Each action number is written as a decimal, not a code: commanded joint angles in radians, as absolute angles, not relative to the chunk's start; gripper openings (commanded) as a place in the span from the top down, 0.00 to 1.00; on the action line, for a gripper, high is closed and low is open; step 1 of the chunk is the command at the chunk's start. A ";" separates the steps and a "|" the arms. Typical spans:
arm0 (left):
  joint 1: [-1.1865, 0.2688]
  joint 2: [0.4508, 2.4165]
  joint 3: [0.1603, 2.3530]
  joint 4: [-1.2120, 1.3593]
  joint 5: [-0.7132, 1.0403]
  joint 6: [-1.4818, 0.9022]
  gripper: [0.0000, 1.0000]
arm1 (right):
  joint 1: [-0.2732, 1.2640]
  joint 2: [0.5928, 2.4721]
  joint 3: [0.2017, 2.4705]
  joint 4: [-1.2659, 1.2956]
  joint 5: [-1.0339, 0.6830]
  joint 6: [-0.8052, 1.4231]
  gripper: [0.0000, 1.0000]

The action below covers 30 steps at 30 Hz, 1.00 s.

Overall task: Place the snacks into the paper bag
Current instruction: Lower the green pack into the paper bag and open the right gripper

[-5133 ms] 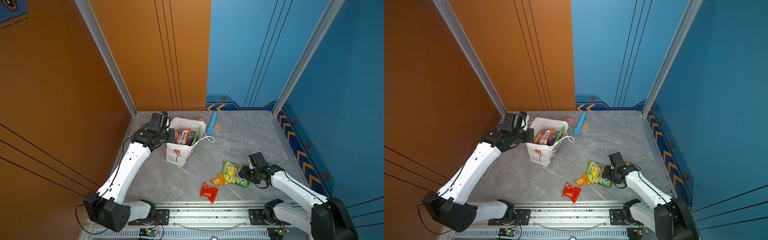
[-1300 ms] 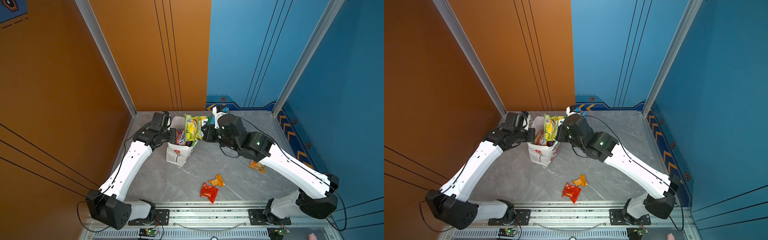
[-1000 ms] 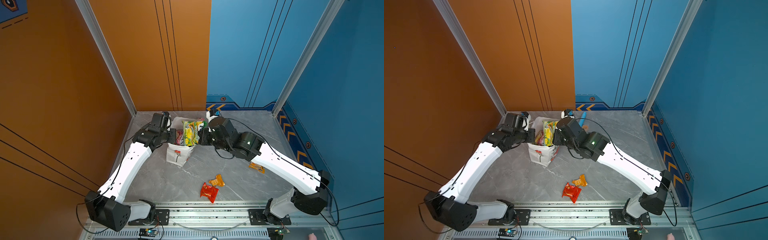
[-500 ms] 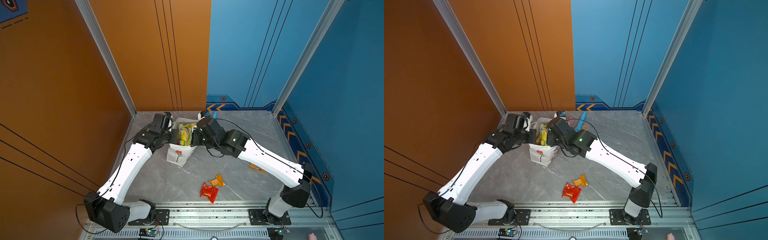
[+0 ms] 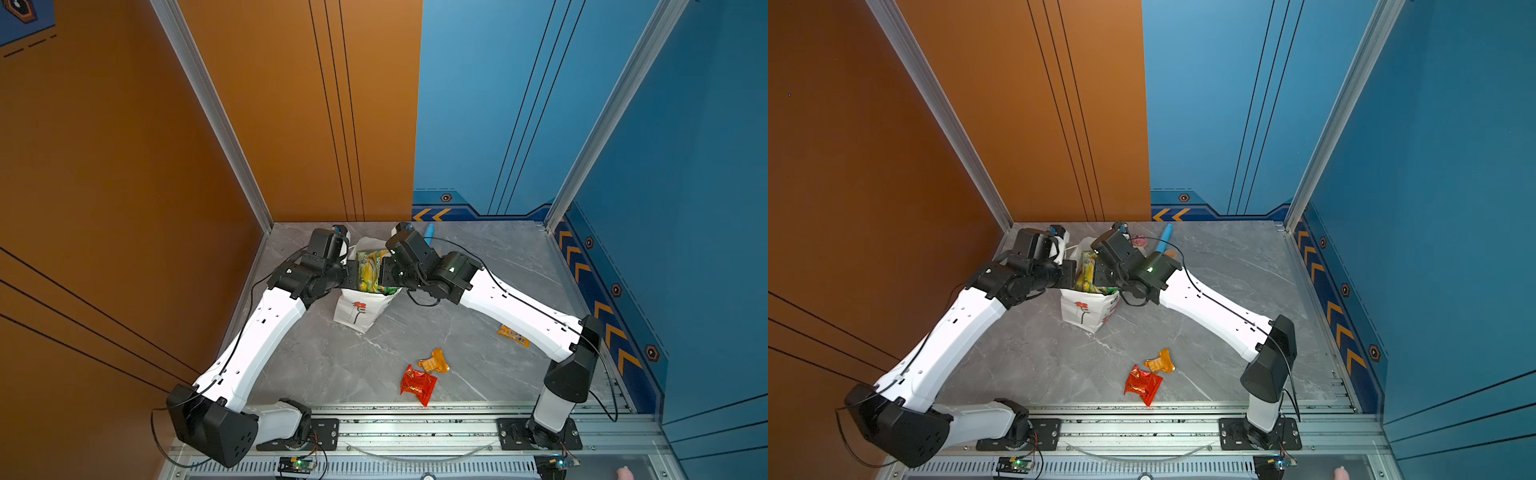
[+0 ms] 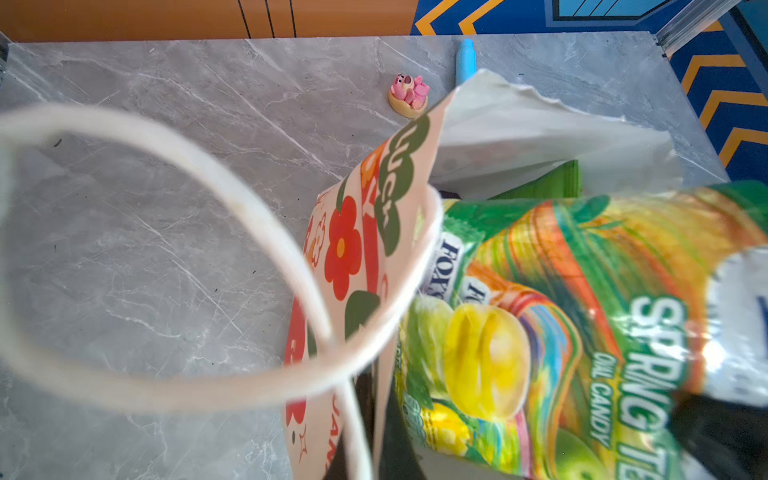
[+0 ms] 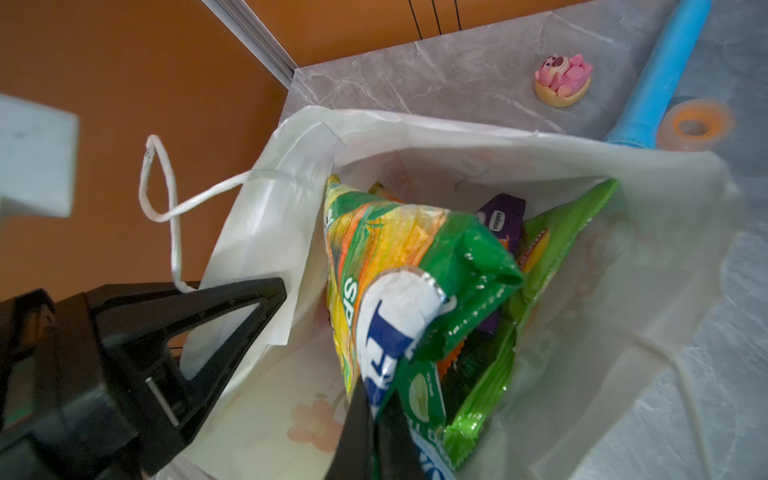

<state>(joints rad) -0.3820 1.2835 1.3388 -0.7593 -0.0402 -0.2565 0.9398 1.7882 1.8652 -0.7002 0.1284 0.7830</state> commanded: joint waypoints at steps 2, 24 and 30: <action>-0.391 1.241 1.338 -0.689 -0.031 -0.232 1.00 | 0.933 1.804 1.929 -0.702 0.136 0.794 1.00; -0.408 1.244 1.338 -0.688 -0.020 -0.230 1.00 | 0.941 1.967 2.046 -0.717 0.117 0.793 1.00; -0.413 1.243 1.338 -0.689 -0.027 -0.229 1.00 | 0.940 2.004 2.063 -0.722 0.101 0.795 0.99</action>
<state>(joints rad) -0.3897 1.2808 1.3304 -0.7544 -0.0463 -0.2504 0.9371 1.9770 2.0304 -0.7254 0.1101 0.7860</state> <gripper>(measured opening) 0.046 0.047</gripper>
